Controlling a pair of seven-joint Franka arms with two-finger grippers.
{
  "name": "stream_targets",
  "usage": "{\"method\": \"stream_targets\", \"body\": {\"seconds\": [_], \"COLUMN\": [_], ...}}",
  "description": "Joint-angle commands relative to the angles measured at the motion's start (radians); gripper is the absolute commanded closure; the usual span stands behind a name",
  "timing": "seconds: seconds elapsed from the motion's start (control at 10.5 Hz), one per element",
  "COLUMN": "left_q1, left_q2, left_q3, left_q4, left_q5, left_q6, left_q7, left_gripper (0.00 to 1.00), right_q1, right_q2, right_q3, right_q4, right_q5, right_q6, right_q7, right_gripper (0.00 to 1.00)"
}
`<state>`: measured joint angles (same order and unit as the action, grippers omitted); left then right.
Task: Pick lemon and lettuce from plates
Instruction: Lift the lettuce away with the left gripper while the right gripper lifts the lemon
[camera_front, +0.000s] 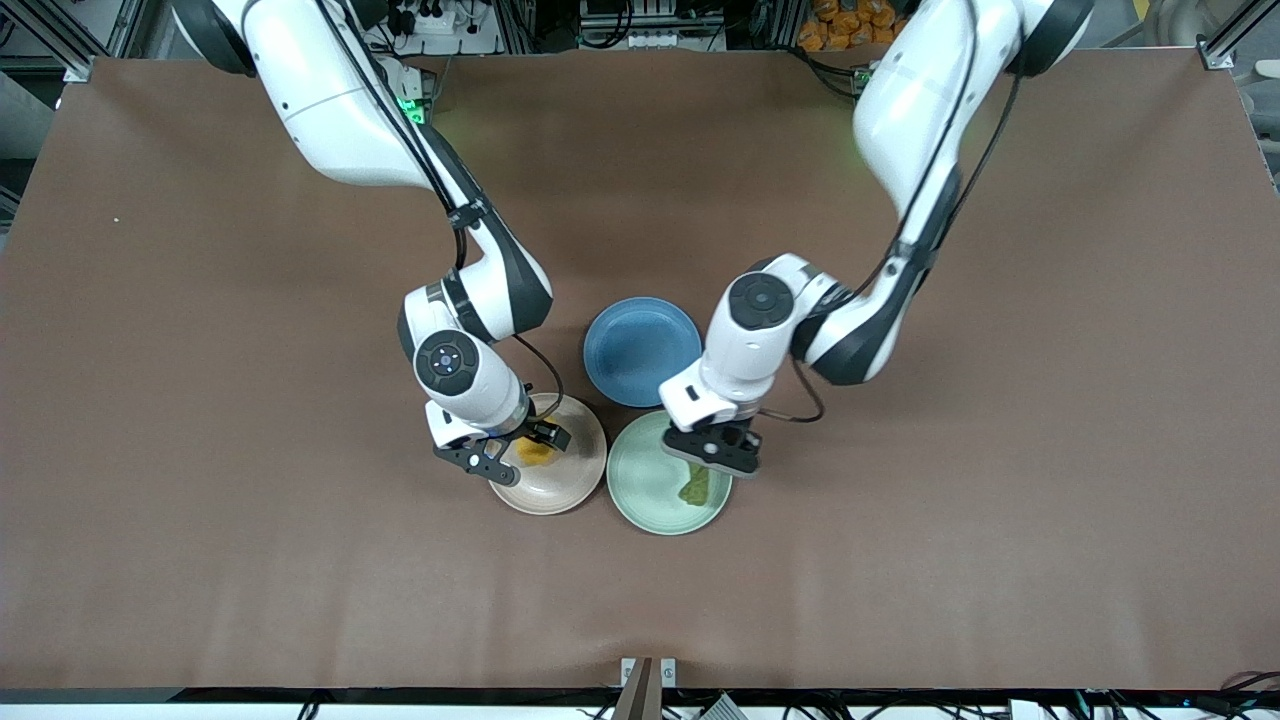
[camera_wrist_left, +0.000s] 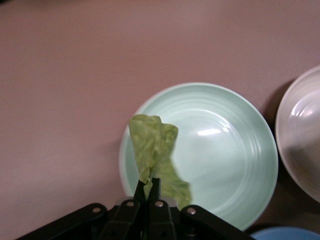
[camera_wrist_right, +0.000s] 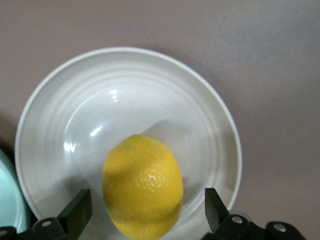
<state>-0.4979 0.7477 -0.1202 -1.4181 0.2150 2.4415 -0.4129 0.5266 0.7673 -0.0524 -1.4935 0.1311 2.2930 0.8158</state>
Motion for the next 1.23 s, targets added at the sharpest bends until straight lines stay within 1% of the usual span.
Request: {"method": "stream_targets", "body": {"seconds": [0.0,0.09,0.28,0.38,0.47,0.57,0.66,0.76,0.85,0.95,1.04,1.14], "left_q1": [0.1,0.148,0.252,0.3,0.329,0.381,0.431,0.476,0.496,0.504,0.509,0.509], "left_q2": [-0.157,-0.184,-0.218,-0.212,-0.203,-0.2,-0.195,-0.174,-0.169,-0.16,-0.16,-0.153], "left_q3": [0.001,0.001,-0.001,-0.001,0.001,-0.001,-0.001,-0.001,-0.001,-0.001,-0.001,-0.003], "left_q4": [-0.053,-0.077,-0.163,-0.192,-0.211,-0.252,-0.295,-0.314,-0.314,-0.314,-0.314,-0.314], "left_q5": [-0.045,-0.043,-0.042,-0.04,-0.04,-0.033,-0.032,-0.032,-0.032,-0.034,-0.042,-0.045], "left_q6": [-0.229,-0.275,-0.277,-0.271,-0.262,-0.201,-0.126,-0.077,-0.075,-0.075,-0.073,-0.07], "left_q7": [-0.012,0.017,0.078,0.094,0.095,0.12,0.185,0.236,0.249,0.249,0.249,0.249], "left_gripper": [1.0,1.0,1.0,1.0,1.0,1.0,1.0,1.0,1.0,1.0,1.0,1.0], "right_q1": [0.027,0.032,0.032,0.03,0.029,0.029,0.027,0.024,0.018,0.009,-0.005,-0.022], "right_q2": [0.062,0.073,0.081,0.081,0.083,0.084,0.084,0.083,0.08,0.072,0.055,0.035], "right_q3": [-0.011,-0.011,-0.011,-0.011,-0.011,-0.011,-0.012,-0.012,-0.012,-0.012,-0.012,-0.012], "right_q4": [0.022,0.022,0.022,0.024,0.024,0.026,0.027,0.027,0.029,0.029,0.029,0.029], "right_q5": [0.002,0.002,0.002,0.002,0.002,0.002,0.002,0.002,0.002,0.004,0.004,0.002], "right_q6": [0.06,0.077,0.079,0.079,0.079,0.079,0.079,0.079,0.071,0.06,0.037,-0.016], "right_q7": [0.037,0.042,0.048,0.048,0.048,0.048,0.046,0.04,0.036,0.033,0.028,0.008], "right_gripper": [0.0,0.0,0.0,0.0,0.04,0.16,0.33,0.51,0.66,0.77,0.78,0.78]}}
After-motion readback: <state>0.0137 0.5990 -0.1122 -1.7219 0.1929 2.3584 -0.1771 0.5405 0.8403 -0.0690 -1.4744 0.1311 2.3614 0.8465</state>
